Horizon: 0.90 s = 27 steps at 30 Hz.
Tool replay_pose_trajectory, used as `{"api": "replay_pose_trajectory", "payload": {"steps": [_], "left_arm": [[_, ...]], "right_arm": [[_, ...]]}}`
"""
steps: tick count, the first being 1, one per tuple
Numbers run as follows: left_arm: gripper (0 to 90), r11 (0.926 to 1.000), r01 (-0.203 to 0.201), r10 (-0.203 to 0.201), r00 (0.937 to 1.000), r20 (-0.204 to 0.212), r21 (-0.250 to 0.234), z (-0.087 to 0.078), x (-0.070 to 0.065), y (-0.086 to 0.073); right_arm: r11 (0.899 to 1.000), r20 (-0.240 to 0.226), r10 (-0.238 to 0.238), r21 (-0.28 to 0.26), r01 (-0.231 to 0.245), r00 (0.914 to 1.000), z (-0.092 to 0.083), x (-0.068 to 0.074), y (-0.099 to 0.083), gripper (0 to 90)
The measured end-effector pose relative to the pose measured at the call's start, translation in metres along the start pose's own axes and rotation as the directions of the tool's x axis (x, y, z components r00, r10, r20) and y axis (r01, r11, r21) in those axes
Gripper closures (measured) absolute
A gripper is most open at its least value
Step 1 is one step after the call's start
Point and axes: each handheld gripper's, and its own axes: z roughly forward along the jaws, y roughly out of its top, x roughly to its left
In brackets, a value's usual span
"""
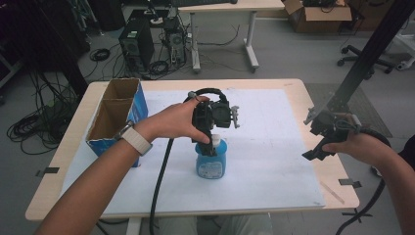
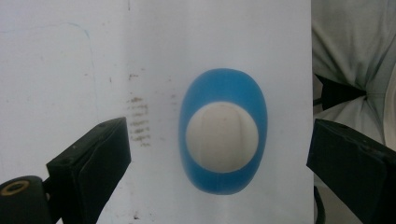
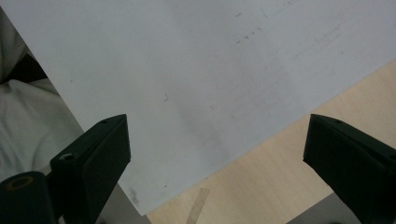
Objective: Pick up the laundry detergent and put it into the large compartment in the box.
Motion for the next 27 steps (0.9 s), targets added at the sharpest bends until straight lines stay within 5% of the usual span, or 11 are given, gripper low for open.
{"api": "replay_pose_trajectory", "payload": {"steps": [27], "left_arm": [[6.9,0.9991,-0.011,0.011,0.9999,0.004,0.040,0.032,-0.002,-0.004]], "right_arm": [[1.000,-0.010,0.005,0.007,-0.005,0.9999,0.006,0.001,-0.003,7.4]]}}
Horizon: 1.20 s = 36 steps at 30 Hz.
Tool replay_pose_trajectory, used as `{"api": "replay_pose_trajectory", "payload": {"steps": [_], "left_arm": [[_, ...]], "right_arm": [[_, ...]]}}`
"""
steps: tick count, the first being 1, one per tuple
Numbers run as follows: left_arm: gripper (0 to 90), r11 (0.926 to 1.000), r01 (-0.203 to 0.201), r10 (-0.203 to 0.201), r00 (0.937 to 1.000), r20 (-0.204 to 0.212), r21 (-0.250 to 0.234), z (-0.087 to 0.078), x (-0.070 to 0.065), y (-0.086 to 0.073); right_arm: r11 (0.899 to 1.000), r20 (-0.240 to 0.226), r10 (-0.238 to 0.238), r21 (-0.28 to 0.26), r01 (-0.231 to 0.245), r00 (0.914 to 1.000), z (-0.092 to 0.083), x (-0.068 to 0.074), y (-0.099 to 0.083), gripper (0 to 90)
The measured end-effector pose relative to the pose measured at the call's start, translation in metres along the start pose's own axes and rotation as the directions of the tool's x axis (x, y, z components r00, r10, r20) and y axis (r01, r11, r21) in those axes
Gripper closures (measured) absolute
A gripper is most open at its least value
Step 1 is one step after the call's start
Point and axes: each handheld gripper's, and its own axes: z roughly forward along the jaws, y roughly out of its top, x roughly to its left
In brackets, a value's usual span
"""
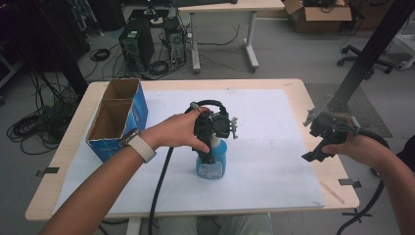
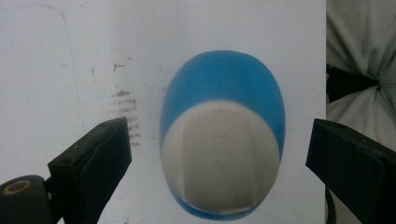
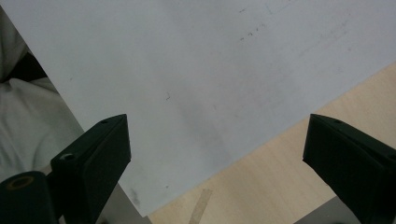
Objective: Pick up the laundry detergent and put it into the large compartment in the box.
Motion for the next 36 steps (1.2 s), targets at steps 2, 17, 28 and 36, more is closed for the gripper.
{"api": "replay_pose_trajectory", "payload": {"steps": [2,17,28,36], "left_arm": [[6.9,1.0000,0.000,0.000,1.0000,0.003,0.003,0.0026,0.0001,-0.0005],[11.4,1.0000,0.005,-0.005,0.9999,0.014,0.000,0.0081,0.0017,-0.0013],[17.5,1.0000,0.004,-0.004,0.9998,0.019,-0.004,0.0084,0.0028,-0.0020],[23.2,0.9999,0.007,-0.007,0.9996,0.027,-0.010,0.0090,0.0032,-0.0026]], "right_arm": [[1.000,0.000,0.000,-0.001,0.000,1.0000,0.0000,-0.0001,-0.0004,7.4],[1.000,0.001,0.000,-0.007,0.000,1.0000,-0.0006,0.0001,0.0007,7.7],[1.000,0.003,0.000,-0.006,0.000,1.0000,0.0000,-0.0004,0.0014,7.8],[1.000,0.003,-0.001,-0.006,0.001,1.0000,0.0002,-0.0004,0.0018,7.8]]}}
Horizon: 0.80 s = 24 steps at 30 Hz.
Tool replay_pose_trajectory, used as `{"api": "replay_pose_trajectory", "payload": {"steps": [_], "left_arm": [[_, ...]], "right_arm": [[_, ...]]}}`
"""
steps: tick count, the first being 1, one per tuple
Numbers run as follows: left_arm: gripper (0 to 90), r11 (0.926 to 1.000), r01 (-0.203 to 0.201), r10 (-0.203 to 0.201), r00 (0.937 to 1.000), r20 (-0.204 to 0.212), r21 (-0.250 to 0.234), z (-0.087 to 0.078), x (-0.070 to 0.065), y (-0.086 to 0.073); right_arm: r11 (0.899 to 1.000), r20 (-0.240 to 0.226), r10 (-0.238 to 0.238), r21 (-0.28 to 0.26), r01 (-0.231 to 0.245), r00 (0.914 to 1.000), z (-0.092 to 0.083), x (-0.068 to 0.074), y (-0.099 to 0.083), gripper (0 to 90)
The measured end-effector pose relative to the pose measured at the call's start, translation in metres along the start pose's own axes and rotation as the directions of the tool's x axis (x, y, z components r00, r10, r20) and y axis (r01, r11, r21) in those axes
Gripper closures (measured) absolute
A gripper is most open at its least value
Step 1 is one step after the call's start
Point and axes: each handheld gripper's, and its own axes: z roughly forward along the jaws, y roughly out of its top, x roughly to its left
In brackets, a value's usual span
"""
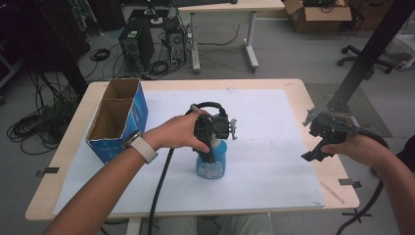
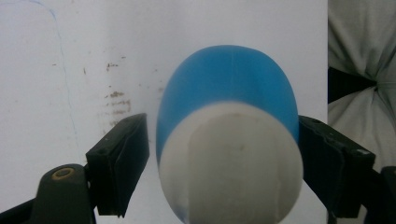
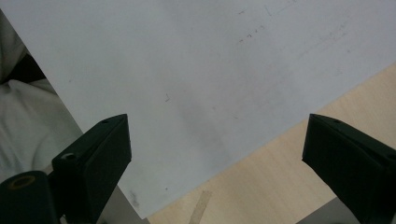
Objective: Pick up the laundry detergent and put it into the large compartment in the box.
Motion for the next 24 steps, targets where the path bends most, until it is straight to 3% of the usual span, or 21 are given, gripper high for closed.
{"api": "replay_pose_trajectory", "payload": {"steps": [24], "left_arm": [[36.9,1.0000,0.004,-0.004,0.9999,0.015,0.000,0.0012,0.0017,-0.0007]], "right_arm": [[1.000,0.001,0.007,0.000,-0.007,1.0000,0.0002,-0.0011,-0.0037,8.0]]}}
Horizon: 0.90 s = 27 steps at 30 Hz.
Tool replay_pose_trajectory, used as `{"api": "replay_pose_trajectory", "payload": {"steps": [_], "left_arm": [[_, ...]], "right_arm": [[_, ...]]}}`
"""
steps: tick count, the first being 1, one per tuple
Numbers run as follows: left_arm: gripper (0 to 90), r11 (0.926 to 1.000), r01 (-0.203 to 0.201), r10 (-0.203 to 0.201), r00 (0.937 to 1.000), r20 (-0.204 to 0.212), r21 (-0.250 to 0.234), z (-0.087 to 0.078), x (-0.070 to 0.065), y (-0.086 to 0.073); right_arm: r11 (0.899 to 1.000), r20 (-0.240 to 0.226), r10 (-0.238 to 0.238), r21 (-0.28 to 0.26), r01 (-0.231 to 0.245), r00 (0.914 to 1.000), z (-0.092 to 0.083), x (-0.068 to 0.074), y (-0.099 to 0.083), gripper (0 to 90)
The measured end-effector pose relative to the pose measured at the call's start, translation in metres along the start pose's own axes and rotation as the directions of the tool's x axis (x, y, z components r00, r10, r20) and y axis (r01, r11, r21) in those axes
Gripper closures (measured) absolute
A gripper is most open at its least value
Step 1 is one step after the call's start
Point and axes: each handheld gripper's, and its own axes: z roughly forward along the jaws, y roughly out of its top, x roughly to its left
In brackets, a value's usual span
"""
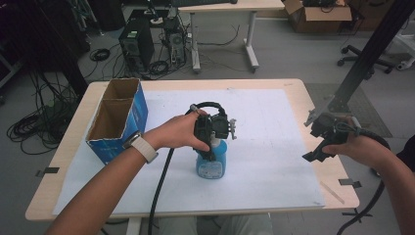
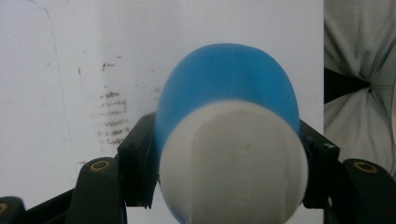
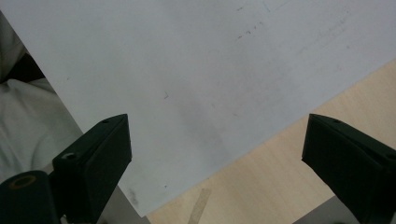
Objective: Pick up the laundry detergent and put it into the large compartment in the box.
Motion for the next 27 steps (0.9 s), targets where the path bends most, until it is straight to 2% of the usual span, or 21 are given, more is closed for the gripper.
{"api": "replay_pose_trajectory", "payload": {"steps": [11,17,19,21,23,24,25,26,27], "left_arm": [[37.3,0.9999,0.006,-0.006,1.0000,-0.003,0.009,-0.001,-0.002,0.000],[37.4,0.9988,0.048,-0.048,0.9988,0.010,-0.001,-0.012,-0.003,-0.001],[37.4,0.9973,0.074,-0.074,0.9973,0.000,-0.002,-0.023,-0.005,0.000],[37.5,0.9952,0.097,-0.097,0.9952,-0.007,0.007,-0.030,-0.005,0.000],[37.5,0.9884,0.151,-0.151,0.9884,-0.014,0.014,-0.042,-0.005,-0.001],[37.5,0.9884,0.151,-0.151,0.9884,-0.014,0.014,-0.042,-0.005,-0.001],[37.5,0.9845,0.174,-0.174,0.9846,-0.016,0.019,-0.046,-0.004,-0.001],[37.5,0.9724,0.233,-0.233,0.9723,-0.023,0.014,-0.056,-0.003,-0.002],[37.5,0.9724,0.233,-0.233,0.9723,-0.023,0.014,-0.056,-0.003,-0.002]], "right_arm": [[1.000,0.003,-0.003,-0.006,0.003,1.0000,-0.002,0.001,0.000,8.0],[1.000,0.008,-0.002,-0.008,0.002,1.0000,-0.005,0.001,-0.001,8.1],[1.000,0.009,0.000,-0.011,0.000,1.0000,-0.005,0.001,-0.002,8.1],[1.000,0.008,-0.004,-0.013,0.004,1.0000,-0.005,0.001,-0.002,8.1],[1.000,0.008,-0.010,-0.015,0.010,0.9999,-0.005,0.001,-0.001,8.1],[1.000,0.008,-0.010,-0.015,0.010,0.9999,-0.005,0.001,-0.001,8.1],[1.000,0.008,-0.008,-0.016,0.009,0.9999,-0.005,0.002,-0.001,8.1],[1.000,0.009,-0.011,-0.018,0.011,0.9999,-0.005,0.002,-0.001,8.1],[1.000,0.009,-0.011,-0.018,0.011,0.9999,-0.005,0.002,-0.001,8.1]]}}
